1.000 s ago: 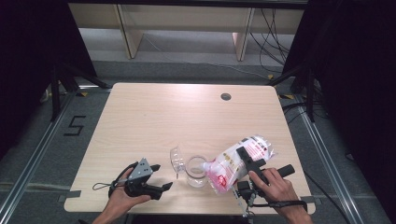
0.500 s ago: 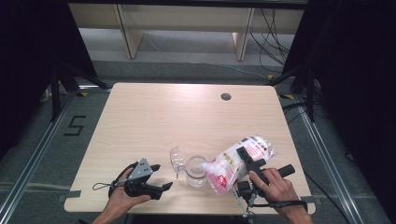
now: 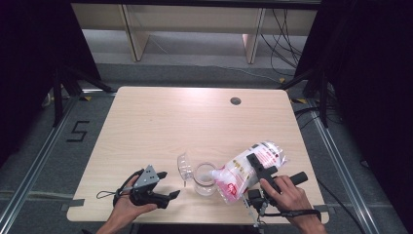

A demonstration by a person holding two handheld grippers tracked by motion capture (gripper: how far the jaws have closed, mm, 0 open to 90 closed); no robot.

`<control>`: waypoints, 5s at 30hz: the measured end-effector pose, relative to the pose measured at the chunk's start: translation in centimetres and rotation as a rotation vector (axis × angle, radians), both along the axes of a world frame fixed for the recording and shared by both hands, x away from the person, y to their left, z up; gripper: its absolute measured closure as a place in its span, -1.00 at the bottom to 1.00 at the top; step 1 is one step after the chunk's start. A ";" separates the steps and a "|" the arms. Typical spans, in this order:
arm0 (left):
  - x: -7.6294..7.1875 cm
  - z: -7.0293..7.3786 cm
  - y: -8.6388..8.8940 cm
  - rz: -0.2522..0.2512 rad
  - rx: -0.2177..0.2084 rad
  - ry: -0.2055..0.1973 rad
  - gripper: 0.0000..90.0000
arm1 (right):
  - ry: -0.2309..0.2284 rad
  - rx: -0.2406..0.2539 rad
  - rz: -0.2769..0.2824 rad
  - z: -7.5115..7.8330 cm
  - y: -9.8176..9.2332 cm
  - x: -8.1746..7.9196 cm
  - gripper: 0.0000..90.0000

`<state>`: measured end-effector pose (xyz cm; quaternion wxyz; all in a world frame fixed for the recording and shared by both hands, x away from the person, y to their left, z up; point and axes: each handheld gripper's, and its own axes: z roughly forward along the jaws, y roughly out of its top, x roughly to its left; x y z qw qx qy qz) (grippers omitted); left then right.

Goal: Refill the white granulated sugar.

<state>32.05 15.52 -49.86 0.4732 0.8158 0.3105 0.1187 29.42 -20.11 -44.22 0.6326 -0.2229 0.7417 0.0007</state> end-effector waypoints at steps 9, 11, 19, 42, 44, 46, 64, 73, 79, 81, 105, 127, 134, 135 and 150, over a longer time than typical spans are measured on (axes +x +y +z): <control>0.0 0.0 0.0 0.002 0.002 -0.002 -0.58 | -0.006 -0.002 0.002 0.0 0.0 0.0 0.05; 0.0 0.0 0.0 0.007 -0.003 -0.001 -0.58 | -0.006 -0.002 0.003 0.1 0.0 0.0 0.05; 0.0 0.0 0.0 0.007 -0.001 0.002 -0.58 | 0.003 0.021 -0.028 -0.1 -0.2 -0.2 0.05; 0.2 0.2 0.1 -0.008 -0.005 -0.015 -0.61 | -0.003 0.003 -0.009 0.1 0.0 -0.2 0.07; 0.2 0.2 0.2 -0.007 -0.005 -0.014 -0.61 | 0.002 0.004 -0.013 0.0 0.0 -0.2 0.07; 0.1 0.2 0.1 0.002 -0.002 -0.012 -0.62 | -0.002 -0.001 -0.014 0.0 0.0 -0.3 0.07; 0.0 0.3 0.1 0.000 -0.032 0.005 -0.67 | 0.000 0.012 -0.023 0.1 -0.1 -0.3 0.08; 0.0 0.3 0.0 -0.006 -0.029 0.004 -0.67 | -0.005 0.001 -0.011 0.2 0.0 -0.3 0.08; 0.0 0.3 0.0 -0.011 -0.024 0.002 -0.67 | -0.002 0.011 -0.013 0.2 0.0 -0.4 0.08; 0.0 0.4 0.1 -0.015 -0.019 0.003 -0.67 | -0.004 0.010 -0.013 0.2 0.0 -0.4 0.08; -0.1 0.3 -0.1 -0.011 -0.005 -0.004 -0.66 | -0.029 -0.024 0.011 0.7 0.2 -0.5 0.10; -0.1 0.4 -0.1 -0.017 -0.004 -0.012 -0.66 | -0.036 -0.049 0.014 0.9 0.4 -0.7 0.11; -0.1 0.3 -0.1 -0.017 -0.010 -0.011 -0.66 | -0.034 -0.050 0.014 0.9 0.4 -0.6 0.11; -0.1 0.3 -0.1 -0.016 -0.011 -0.010 -0.66 | -0.034 -0.050 0.014 0.9 0.4 -0.7 0.11; -0.1 0.3 -0.1 -0.016 -0.014 -0.011 -0.66 | -0.025 -0.054 0.000 0.7 0.3 -0.6 0.13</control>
